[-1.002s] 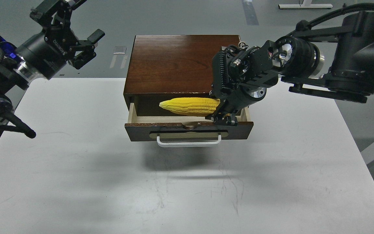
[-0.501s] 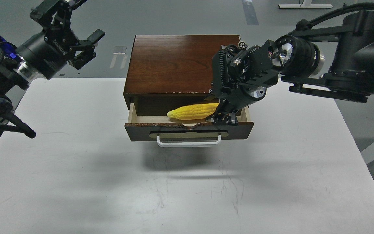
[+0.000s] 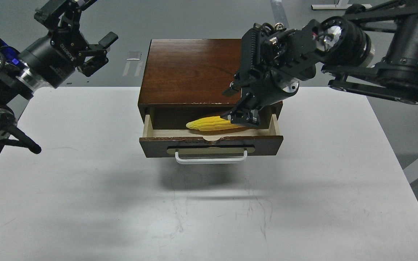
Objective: Put corn in drawer with both arms
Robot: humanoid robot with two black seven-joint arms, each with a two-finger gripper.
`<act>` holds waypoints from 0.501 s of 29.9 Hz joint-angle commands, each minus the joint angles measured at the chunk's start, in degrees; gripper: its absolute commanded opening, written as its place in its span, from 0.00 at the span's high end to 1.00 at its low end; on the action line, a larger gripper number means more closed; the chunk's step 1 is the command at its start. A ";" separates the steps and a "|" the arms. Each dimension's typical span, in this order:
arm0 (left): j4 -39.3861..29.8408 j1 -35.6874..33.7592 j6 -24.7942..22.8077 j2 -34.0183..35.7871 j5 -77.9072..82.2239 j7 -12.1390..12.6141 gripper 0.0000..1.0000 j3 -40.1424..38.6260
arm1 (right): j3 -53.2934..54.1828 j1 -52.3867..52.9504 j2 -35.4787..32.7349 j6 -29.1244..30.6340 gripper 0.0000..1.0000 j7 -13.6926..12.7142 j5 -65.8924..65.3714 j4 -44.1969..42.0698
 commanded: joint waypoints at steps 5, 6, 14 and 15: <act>0.14 0.09 -0.07 -1.03 0.00 0.00 0.02 -0.34 | 5.64 -2.30 -9.97 0.01 0.03 0.00 25.19 -1.45; 0.23 0.09 -0.07 -1.12 0.00 0.00 0.02 -0.34 | 6.95 -3.96 -11.72 0.01 0.02 0.00 31.43 -1.54; 0.76 0.36 -0.07 -2.79 0.09 0.00 0.02 -0.34 | 17.24 -17.23 -20.53 -1.31 0.00 0.00 60.47 -2.41; 0.76 0.44 -0.07 -2.96 0.09 0.00 0.02 -0.34 | 18.38 -18.99 -20.71 -1.48 0.00 0.00 62.58 -2.68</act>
